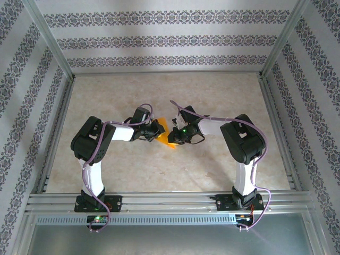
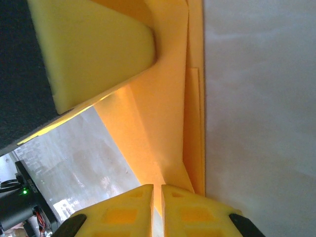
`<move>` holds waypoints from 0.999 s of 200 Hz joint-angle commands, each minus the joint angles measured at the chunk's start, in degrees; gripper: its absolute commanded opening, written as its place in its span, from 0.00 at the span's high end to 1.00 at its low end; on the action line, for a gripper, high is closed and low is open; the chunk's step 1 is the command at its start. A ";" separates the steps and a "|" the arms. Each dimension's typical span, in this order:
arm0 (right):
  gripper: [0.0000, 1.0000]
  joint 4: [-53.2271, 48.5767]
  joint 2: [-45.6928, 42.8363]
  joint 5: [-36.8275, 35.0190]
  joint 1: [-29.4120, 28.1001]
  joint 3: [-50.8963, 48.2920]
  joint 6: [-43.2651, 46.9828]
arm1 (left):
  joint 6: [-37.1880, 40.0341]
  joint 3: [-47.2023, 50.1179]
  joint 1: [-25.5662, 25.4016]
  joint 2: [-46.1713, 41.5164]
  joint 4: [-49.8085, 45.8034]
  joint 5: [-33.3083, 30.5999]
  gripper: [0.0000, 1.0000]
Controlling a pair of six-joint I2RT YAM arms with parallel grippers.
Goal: Fold a paper plane with a square sheet of paper (pick it up from the middle)
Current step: Fourth fold the wing at the center of the table.
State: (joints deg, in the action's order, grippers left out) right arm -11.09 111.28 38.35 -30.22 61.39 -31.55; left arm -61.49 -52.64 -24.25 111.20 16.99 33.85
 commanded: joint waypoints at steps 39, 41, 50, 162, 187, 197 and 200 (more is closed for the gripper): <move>0.86 -2.79 1.83 -0.76 0.33 -1.39 0.47 | 0.32 0.71 0.70 2.71 -7.48 -2.63 0.96; 0.86 -2.82 1.83 -0.67 0.33 -1.48 0.45 | 0.32 0.77 0.70 2.71 -7.50 -2.64 0.96; 0.86 -3.10 1.58 -0.28 0.33 -1.86 0.40 | 0.39 0.78 0.70 2.80 -7.75 -2.73 0.96; 0.86 -5.94 -3.03 3.11 0.77 -5.93 0.87 | 0.50 0.98 0.95 2.88 -7.94 -2.71 0.96; 0.86 -6.97 -1.73 1.05 0.60 -5.59 1.63 | 0.44 1.13 1.00 2.96 -7.77 -2.63 0.96; 0.86 -7.60 -0.68 0.34 0.60 -5.15 1.87 | 0.41 1.06 0.98 3.06 -7.65 -2.56 0.96; 0.86 -7.55 -0.37 0.40 0.60 -5.06 1.92 | 0.40 1.06 0.95 3.12 -7.60 -2.50 0.96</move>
State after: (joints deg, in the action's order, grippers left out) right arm -11.86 109.14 40.86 -29.39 56.88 -31.14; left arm -61.47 -52.64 -24.14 111.20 16.64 34.15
